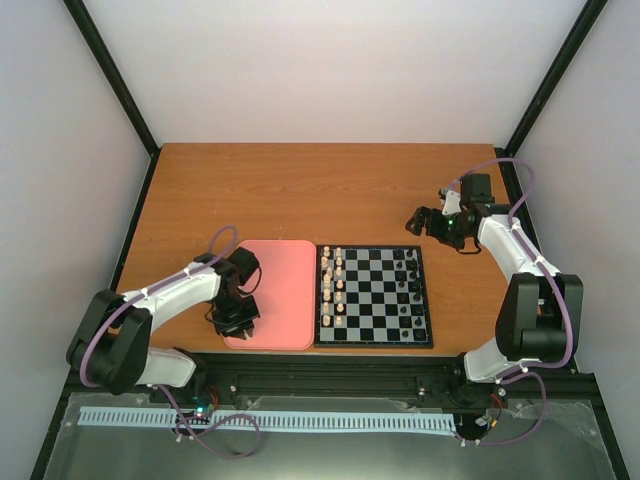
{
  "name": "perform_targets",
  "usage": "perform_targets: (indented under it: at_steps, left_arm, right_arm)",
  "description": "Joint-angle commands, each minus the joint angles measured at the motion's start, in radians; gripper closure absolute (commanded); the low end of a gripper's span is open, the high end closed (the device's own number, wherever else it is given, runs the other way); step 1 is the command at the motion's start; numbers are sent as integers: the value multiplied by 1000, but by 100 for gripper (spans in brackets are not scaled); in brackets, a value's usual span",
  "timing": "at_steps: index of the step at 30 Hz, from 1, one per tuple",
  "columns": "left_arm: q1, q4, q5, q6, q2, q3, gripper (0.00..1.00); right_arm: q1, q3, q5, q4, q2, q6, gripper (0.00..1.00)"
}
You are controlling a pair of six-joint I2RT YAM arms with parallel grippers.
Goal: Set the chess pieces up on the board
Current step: Pick up the chess piece from the storage box, then place the chess piece on the chessboard.
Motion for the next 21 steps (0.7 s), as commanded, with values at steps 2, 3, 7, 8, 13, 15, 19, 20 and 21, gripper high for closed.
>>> perform_targets:
  at_steps: [2, 3, 7, 8, 13, 15, 19, 20, 21]
  left_arm:
    - [-25, -74, 18, 40, -32, 104, 96]
    - [-48, -95, 17, 44, -27, 137, 96]
    - [-216, -154, 20, 45, 49, 298, 97]
    - [-283, -163, 18, 44, 78, 348, 98]
    - [-485, -225, -26, 74, 280, 628, 99]
    - [-540, -242, -26, 98, 361, 724, 99]
    - [-641, -266, -27, 129, 475, 867, 99]
    - [-662, -275, -36, 135, 501, 892, 99]
    - [-681, -284, -47, 144, 529, 915, 99]
  right_arm:
    - [1, 16, 11, 3, 0, -12, 0]
    - [1, 16, 13, 3, 0, -12, 0]
    - [1, 14, 23, 3, -2, -13, 0]
    - [1, 14, 25, 4, -2, -14, 0]
    - [1, 19, 33, -1, -5, -15, 0]
    - [1, 24, 34, -5, -5, -15, 0]
    - [1, 31, 38, -12, -9, -21, 0]
    - [1, 30, 38, -12, -10, -22, 0]
    - [1, 28, 39, -11, -12, -24, 0]
